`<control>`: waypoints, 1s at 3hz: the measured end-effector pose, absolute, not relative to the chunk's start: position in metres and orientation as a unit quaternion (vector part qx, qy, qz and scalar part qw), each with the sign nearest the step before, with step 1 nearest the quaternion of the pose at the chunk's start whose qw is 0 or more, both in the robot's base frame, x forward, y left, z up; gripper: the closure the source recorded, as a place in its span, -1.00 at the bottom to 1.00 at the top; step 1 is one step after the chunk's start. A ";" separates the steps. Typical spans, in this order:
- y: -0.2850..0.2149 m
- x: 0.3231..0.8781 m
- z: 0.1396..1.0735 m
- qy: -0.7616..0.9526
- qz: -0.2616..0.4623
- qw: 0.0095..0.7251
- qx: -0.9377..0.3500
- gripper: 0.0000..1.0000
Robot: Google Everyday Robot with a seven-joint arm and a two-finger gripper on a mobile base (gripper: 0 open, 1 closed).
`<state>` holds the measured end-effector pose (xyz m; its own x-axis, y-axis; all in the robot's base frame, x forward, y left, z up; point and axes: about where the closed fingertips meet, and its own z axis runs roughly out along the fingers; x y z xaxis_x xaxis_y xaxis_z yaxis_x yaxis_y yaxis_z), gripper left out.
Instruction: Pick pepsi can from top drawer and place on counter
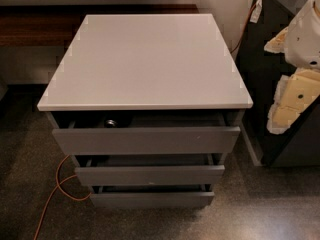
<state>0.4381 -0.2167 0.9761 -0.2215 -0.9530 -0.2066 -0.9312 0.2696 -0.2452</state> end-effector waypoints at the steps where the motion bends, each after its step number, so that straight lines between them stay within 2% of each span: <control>1: -0.217 0.438 0.976 0.781 -0.034 0.159 -0.603 -1.00; 3: -0.183 0.439 0.952 0.763 0.013 0.188 -0.618 -1.00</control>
Offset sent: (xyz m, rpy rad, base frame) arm 0.0051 0.0182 -0.0261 0.1118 0.0440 0.0257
